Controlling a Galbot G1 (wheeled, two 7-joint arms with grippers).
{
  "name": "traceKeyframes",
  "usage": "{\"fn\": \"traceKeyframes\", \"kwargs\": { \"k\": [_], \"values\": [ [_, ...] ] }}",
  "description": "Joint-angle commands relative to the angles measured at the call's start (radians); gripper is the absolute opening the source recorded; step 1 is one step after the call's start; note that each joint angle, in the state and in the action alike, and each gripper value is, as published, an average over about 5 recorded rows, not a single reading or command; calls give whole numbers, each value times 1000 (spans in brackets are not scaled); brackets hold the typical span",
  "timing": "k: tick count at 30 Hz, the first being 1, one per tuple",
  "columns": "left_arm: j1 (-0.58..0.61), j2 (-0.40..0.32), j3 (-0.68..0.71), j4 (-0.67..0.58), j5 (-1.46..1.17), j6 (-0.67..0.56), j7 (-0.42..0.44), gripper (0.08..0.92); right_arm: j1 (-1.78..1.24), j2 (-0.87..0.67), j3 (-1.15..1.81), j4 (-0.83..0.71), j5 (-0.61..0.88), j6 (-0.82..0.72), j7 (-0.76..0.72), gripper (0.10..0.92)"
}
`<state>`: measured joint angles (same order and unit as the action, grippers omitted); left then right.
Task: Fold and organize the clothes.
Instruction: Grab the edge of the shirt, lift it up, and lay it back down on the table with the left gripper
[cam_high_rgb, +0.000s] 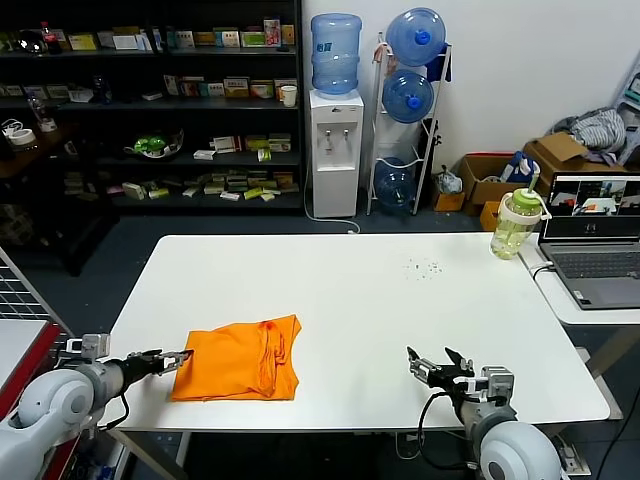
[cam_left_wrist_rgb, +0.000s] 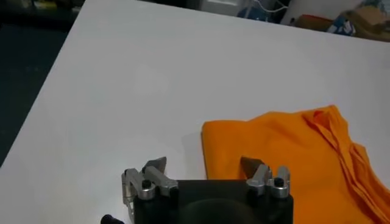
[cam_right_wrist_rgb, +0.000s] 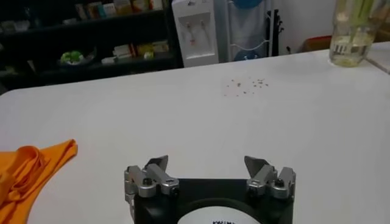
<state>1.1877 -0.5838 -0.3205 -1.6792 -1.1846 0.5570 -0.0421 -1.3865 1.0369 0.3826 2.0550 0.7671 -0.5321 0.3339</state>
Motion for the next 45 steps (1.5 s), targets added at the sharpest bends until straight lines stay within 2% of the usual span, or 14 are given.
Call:
{"fn": "traceKeyframes", "kwargs": {
  "k": [1,11,14,30,37,40,45],
  "values": [
    [-10,20,7,73,0,20,110,823,-9,3,5,3,0,0,1,823],
    [-18,-15,27,74,62,15,92,822,-17,6,7,6,-1,-1,3,823],
    [-19,-22,30,67,62,15,89,792,-18,6,8,7,-1,-1,3,823],
    [-19,-39,37,44,48,18,78,338,-23,6,8,11,1,0,4,823],
    [-14,-45,10,1,17,15,47,140,-20,5,8,7,1,2,3,823],
    [-2,-42,-18,-47,1,15,18,96,-17,5,7,4,1,2,3,823],
    [37,-28,-84,-143,40,16,-43,94,-6,2,6,-2,-11,8,-5,823]
  ]
}}
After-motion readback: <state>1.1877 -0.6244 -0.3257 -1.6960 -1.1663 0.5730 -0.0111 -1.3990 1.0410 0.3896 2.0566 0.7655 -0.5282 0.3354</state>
